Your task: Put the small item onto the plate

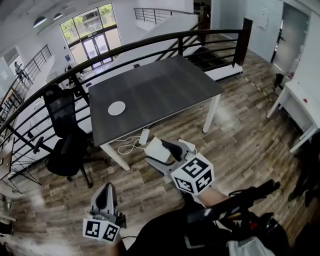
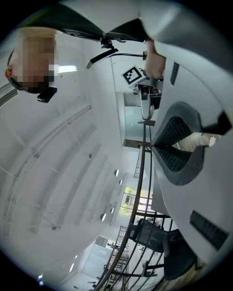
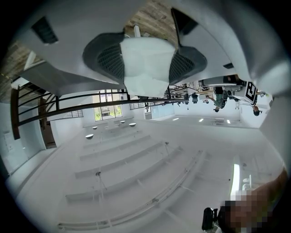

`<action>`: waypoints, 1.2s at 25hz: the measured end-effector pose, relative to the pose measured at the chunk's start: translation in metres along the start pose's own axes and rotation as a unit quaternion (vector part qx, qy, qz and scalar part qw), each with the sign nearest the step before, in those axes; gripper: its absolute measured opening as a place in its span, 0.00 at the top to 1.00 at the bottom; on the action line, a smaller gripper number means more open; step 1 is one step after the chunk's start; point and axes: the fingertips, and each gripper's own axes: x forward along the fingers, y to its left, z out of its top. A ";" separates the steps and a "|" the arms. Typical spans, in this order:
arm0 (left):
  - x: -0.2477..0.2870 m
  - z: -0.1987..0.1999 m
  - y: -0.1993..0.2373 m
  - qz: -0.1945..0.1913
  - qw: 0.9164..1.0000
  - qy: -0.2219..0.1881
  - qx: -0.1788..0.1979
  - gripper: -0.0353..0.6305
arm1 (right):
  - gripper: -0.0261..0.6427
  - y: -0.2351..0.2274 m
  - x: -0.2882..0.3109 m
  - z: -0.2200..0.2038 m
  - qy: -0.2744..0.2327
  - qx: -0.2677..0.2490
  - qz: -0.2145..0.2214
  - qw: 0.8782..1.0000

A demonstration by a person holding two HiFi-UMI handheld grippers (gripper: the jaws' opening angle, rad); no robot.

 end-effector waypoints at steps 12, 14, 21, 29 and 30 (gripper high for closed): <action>0.051 0.016 0.016 0.062 0.998 0.004 0.022 0.94 | 0.50 -0.051 0.052 0.023 -0.010 -0.009 0.057 0.998; 0.063 0.016 0.020 0.073 0.997 0.007 0.023 0.94 | 0.50 -0.061 0.061 0.025 -0.009 -0.009 0.067 0.998; 0.108 0.034 0.026 0.093 0.995 -0.015 0.016 0.94 | 0.50 -0.101 0.089 0.033 -0.008 -0.010 0.090 0.996; 0.172 0.023 0.016 0.111 0.994 0.009 0.021 0.94 | 0.50 -0.152 0.107 0.040 -0.008 -0.006 0.122 0.993; 0.179 0.020 0.015 0.114 0.993 0.014 0.025 0.94 | 0.50 -0.159 0.108 0.038 -0.005 -0.005 0.125 0.992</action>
